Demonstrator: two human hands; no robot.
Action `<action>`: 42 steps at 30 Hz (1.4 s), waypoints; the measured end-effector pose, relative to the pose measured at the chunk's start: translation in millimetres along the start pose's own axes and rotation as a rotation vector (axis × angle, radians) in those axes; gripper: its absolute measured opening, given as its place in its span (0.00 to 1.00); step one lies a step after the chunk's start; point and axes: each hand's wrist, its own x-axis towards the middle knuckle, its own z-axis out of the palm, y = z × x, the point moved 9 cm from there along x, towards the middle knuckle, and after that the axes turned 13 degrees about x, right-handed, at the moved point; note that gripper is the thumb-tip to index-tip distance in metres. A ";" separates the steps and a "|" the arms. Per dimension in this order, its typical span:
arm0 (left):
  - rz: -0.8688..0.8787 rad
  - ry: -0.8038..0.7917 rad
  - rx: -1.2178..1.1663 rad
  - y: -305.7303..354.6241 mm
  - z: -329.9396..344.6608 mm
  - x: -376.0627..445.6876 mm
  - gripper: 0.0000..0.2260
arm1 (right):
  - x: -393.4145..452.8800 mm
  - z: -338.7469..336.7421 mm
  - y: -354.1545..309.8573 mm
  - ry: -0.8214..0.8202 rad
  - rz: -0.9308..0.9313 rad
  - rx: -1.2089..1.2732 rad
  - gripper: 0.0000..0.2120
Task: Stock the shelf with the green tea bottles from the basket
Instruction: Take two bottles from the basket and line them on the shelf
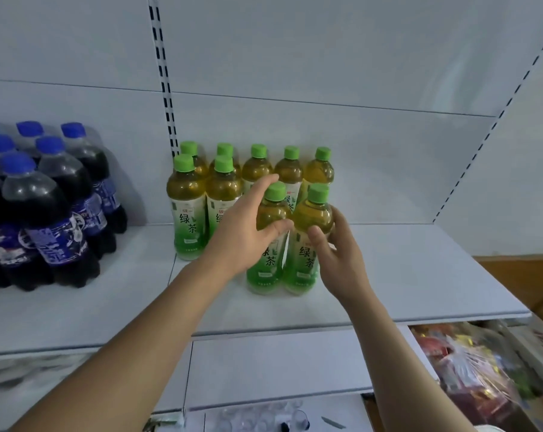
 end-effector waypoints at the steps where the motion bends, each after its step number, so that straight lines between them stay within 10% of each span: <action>1: -0.007 -0.010 0.017 -0.9 2.6 3.3 0.37 | 4.4 -0.6 4.1 0.003 0.004 0.000 0.23; 13: 0.154 0.070 0.582 4.0 7.1 13.0 0.51 | -8.4 4.7 74.1 -0.138 -0.018 -0.230 0.55; 21: 0.226 0.097 1.003 3.1 -3.9 28.5 0.55 | 6.7 11.6 87.0 -0.154 -0.016 -0.380 0.55; 42: 0.225 0.140 1.061 -26.0 4.6 62.6 0.55 | 40.2 51.2 90.1 -0.088 -0.084 -0.582 0.54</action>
